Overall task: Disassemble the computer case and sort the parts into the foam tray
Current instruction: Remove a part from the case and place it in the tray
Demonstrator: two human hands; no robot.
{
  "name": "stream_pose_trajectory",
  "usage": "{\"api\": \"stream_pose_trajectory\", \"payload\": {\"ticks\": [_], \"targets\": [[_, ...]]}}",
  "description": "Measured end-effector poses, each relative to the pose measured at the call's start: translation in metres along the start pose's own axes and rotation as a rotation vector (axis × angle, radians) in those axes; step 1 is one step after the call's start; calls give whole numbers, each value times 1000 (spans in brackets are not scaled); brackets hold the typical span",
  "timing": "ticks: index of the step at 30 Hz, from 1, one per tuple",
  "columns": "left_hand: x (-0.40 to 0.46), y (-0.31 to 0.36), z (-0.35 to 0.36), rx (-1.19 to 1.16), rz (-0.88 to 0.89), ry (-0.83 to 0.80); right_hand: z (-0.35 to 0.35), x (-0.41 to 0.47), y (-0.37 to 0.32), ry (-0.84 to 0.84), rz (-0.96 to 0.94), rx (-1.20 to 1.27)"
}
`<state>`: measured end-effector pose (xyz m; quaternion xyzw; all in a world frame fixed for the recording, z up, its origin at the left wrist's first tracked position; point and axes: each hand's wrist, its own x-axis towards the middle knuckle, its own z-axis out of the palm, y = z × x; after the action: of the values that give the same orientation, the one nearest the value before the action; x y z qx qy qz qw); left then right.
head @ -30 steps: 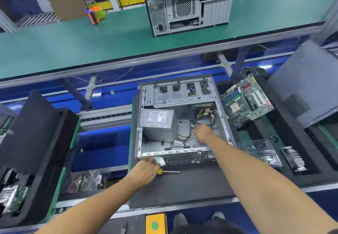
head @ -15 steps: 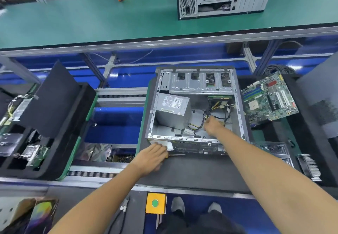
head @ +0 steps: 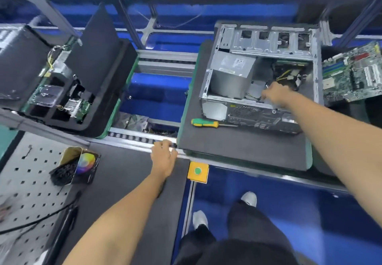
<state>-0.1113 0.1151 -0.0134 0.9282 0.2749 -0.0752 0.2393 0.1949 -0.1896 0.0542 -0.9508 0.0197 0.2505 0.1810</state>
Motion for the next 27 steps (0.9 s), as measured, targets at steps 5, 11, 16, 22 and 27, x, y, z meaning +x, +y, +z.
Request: {"api": "stream_pose_trajectory", "payload": {"ticks": [5, 11, 16, 22, 27], "targets": [[-27, -63, 11, 198, -293, -320, 9, -11, 2, 335, 16, -19], [-32, -81, 27, 257, -239, -392, 10, -22, -3, 407, -4, 8], [-14, -75, 18, 104, -180, -484, 11, -25, -5, 382, 5, 28], [24, 5, -39, -497, -75, -311, 8, -25, -6, 245, -1, 78], [70, 126, -80, -590, 199, -143, 7, -28, -6, 160, -3, 112]]}}
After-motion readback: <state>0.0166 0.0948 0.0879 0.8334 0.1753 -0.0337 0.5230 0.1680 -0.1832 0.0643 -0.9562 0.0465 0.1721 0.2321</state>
